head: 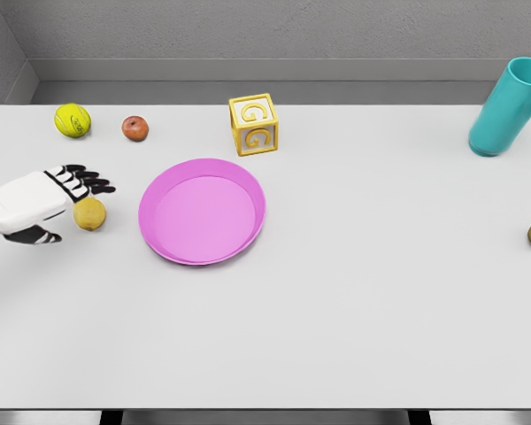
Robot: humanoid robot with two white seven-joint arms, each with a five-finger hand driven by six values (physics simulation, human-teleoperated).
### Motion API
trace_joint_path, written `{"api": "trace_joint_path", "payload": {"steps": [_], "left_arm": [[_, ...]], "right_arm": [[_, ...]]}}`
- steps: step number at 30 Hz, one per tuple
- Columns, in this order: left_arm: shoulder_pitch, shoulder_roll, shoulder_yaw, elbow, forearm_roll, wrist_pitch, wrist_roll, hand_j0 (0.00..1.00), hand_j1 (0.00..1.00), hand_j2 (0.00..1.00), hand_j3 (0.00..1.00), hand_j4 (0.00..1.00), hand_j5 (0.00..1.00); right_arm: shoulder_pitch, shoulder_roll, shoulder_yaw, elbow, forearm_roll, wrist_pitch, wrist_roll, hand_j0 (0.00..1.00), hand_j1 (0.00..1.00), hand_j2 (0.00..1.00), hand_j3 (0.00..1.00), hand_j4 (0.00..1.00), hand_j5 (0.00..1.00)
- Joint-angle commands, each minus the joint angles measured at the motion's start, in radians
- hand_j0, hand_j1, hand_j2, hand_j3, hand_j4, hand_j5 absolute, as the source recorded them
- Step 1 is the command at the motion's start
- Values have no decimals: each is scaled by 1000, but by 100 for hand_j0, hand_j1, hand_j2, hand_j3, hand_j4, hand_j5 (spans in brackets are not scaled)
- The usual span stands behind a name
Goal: Put the lemon on the plate with left arm
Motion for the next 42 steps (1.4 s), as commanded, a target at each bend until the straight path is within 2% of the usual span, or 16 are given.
{"api": "trace_joint_path", "payload": {"steps": [1,6,24,26,30,33,37,42], "left_arm": [[-2,-11,-4,19,3,1,-1,100,100,100,100,100,100],[-29,-61,-7,26,-11,1,-24,100,100,100,100,100,100],[-37,-63,-25,49,-61,1,-30,100,100,100,100,100,100],[-44,-68,-27,94,-61,1,-30,100,100,100,100,100,100],[-60,-75,-30,97,-61,1,-30,100,100,100,100,100,100],[-86,-100,-60,97,-74,1,-30,100,100,100,100,100,100],[-86,-109,-70,97,-81,1,-30,100,100,100,100,100,100],[-89,-109,-70,137,-93,1,-30,98,98,98,98,98,98]], "right_arm": [[0,0,0,0,0,0,0,100,100,100,100,100,100],[0,0,0,0,0,0,0,100,100,100,100,100,100],[0,0,0,0,0,0,0,100,100,100,100,100,100],[0,0,0,0,0,0,0,100,100,100,100,100,100],[0,0,0,0,0,0,0,100,100,100,100,100,100],[0,0,0,0,0,0,0,100,100,100,100,100,100],[0,0,0,0,0,0,0,100,100,100,100,100,100],[0,0,0,0,0,0,0,100,100,100,100,100,100]]}}
